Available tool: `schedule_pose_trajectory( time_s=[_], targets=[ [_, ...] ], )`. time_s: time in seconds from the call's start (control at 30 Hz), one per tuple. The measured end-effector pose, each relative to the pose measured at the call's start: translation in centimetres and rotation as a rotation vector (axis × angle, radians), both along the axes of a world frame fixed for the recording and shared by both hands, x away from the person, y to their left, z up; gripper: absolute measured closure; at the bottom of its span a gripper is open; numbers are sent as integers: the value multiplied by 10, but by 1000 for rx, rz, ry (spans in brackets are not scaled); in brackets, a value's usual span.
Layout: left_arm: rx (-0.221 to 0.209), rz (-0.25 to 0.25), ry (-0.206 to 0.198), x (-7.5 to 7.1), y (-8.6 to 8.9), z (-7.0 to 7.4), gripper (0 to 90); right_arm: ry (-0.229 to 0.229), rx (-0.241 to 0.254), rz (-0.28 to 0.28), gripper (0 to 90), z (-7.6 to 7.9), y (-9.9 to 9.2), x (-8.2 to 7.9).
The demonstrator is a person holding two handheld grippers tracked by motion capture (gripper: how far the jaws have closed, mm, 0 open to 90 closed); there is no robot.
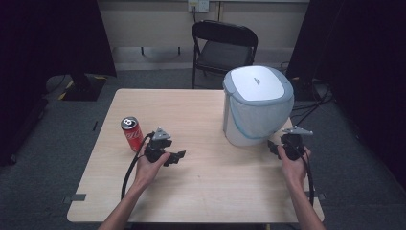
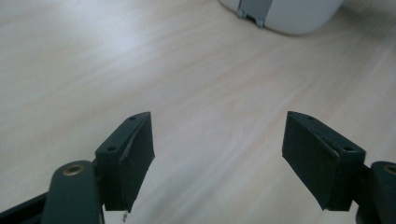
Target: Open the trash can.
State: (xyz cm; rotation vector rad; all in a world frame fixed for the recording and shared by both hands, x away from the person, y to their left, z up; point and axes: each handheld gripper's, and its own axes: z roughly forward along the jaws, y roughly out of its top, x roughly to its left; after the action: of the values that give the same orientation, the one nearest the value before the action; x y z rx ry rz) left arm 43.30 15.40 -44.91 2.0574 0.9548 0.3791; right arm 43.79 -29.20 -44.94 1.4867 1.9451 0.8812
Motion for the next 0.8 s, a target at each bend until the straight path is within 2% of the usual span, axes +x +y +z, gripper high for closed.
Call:
schedule_pose_trajectory(
  time_s=[0.07, 0.1, 0.13, 0.17, 0.2, 0.23, 0.27, 0.33, 0.4, 0.5, 0.53, 0.57, 0.63, 0.67, 0.73, 0.8],
  targets=[
    [2, -12, -18, 14, -17, 9, 254, -1, -12, -16, 423, 3, -5, 7],
    [2, -12, -18, 14, -17, 9, 255, -1, -12, -16, 423, 3, -5, 7],
    [-19, -22, -20, 24, -28, 14, 255, 4, -30, -23, 423, 5, -7, 12],
    [-19, -22, -20, 24, -28, 14, 256, 4, -30, -23, 423, 5, -7, 12],
    [-4, -17, -35, 34, -41, 19, 260, -3, -31, -44, 429, 8, -10, 17],
    [-4, -17, -35, 34, -41, 19, 266, -3, -31, -44, 429, 8, -10, 17],
    [4, -22, -49, 42, -52, 24, 267, -10, -34, -63, 430, 10, -13, 23],
    [-5, -27, -43, 46, -56, 26, 267, -8, -40, -77, 430, 11, -15, 27],
    [-23, -20, -48, 54, -65, 31, 273, -16, -82, -92, 428, 13, -17, 37],
    [-33, -21, -47, 58, -69, 32, 274, -26, -55, -103, 428, 13, -19, 42],
    [-41, -17, -49, 60, -71, 33, 274, -29, -58, -105, 428, 12, -19, 44],
    [-49, -16, -55, 61, -71, 32, 274, -34, -83, -109, 428, 11, -18, 47],
    [-52, -14, -48, 64, -71, 31, 276, -41, -77, -112, 452, 7, -18, 52],
    [-48, -11, -39, 64, -70, 30, 276, -64, -79, -105, 493, 5, -18, 53],
    [-30, -13, -45, 64, -67, 29, 276, -70, -72, -87, 527, 5, -18, 52],
    [-29, -5, -45, 65, -65, 28, 276, -75, -77, -76, 560, 6, -16, 51]
  ],
)
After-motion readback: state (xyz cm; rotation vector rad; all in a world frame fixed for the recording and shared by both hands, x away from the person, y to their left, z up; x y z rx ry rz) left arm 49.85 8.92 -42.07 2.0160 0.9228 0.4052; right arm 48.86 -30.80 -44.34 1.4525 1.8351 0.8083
